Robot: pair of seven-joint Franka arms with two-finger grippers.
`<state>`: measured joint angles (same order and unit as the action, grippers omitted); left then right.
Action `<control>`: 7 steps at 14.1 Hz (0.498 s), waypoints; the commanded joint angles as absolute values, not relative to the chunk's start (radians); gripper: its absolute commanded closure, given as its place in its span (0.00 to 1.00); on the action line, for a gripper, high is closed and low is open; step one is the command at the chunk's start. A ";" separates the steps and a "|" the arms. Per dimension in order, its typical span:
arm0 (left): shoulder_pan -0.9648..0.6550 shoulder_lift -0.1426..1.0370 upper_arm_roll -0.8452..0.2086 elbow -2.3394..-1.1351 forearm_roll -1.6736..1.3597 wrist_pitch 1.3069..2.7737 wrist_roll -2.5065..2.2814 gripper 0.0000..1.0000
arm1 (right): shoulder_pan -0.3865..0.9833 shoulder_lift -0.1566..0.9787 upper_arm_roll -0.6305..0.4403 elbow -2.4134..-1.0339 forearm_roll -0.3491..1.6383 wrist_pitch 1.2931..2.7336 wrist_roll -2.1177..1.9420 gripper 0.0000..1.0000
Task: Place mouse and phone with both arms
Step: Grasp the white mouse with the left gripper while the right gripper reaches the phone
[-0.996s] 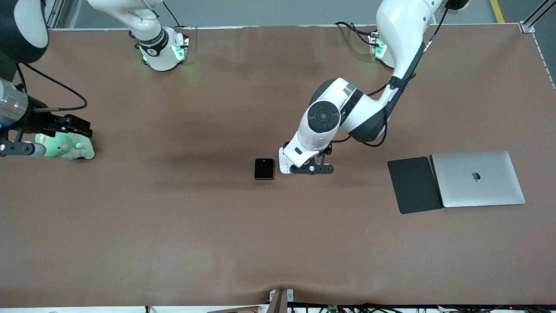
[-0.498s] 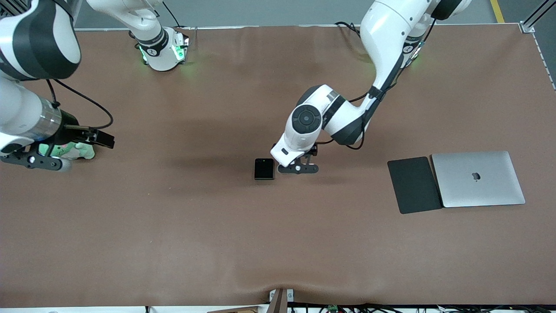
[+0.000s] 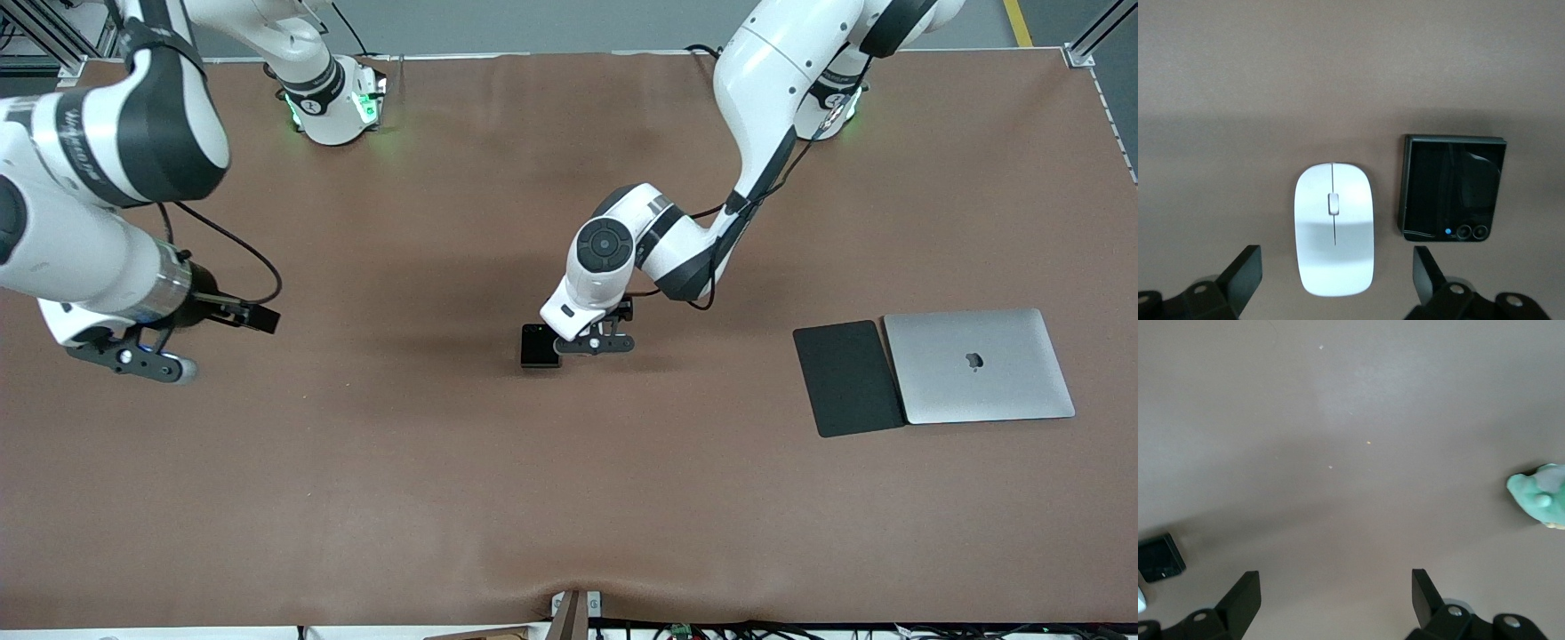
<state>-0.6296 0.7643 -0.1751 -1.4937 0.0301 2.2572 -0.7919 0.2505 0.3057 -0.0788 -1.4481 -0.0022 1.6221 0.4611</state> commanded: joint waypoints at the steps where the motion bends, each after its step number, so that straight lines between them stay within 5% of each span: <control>1: -0.643 0.796 -0.161 -1.468 0.066 2.278 -0.824 0.00 | 0.278 0.344 -0.084 -1.413 0.005 1.650 0.500 0.00; 7: -0.643 0.834 -0.155 -1.470 0.094 2.313 -0.841 0.00 | 0.365 0.408 -0.069 -1.422 0.092 1.666 0.433 0.00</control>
